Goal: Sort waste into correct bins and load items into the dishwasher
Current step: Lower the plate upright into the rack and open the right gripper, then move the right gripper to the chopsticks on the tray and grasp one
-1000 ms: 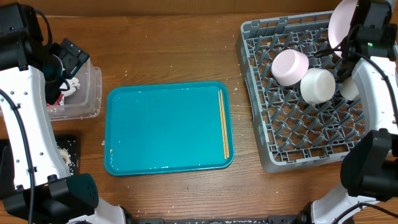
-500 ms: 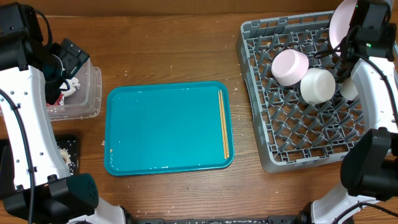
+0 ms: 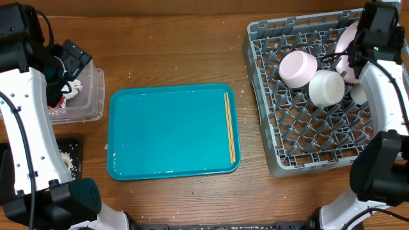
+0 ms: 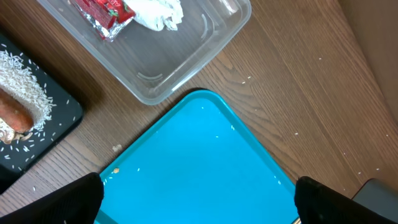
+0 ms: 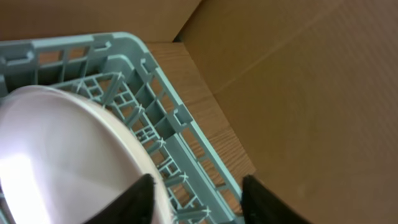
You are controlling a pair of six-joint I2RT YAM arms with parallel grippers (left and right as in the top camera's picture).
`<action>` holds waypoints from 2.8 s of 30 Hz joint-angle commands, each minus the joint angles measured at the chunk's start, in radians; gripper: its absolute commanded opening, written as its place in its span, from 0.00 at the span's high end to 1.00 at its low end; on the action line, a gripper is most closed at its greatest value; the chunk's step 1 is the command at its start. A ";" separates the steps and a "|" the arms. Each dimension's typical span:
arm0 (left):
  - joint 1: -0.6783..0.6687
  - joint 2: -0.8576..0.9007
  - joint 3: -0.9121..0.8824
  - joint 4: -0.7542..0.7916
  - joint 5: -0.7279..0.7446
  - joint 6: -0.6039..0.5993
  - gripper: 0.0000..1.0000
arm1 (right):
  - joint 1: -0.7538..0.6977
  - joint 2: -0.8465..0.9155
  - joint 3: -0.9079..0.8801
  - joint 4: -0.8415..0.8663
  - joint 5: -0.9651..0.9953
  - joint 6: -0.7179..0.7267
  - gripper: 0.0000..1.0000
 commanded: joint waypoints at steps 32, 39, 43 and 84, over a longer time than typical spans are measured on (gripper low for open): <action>0.000 0.002 0.006 0.000 0.007 0.018 0.00 | 0.618 -0.222 0.047 -0.449 -1.214 0.419 0.00; 0.000 0.002 0.006 0.000 0.007 0.019 0.00 | 0.735 -0.178 0.015 -0.446 -0.896 0.596 0.00; 0.000 0.002 0.006 0.000 0.007 0.019 0.00 | 0.757 -0.098 0.014 -0.460 -0.829 0.679 0.00; 0.000 0.002 0.006 0.000 0.007 0.019 0.00 | 0.770 0.244 -0.005 -0.542 -0.759 0.830 0.31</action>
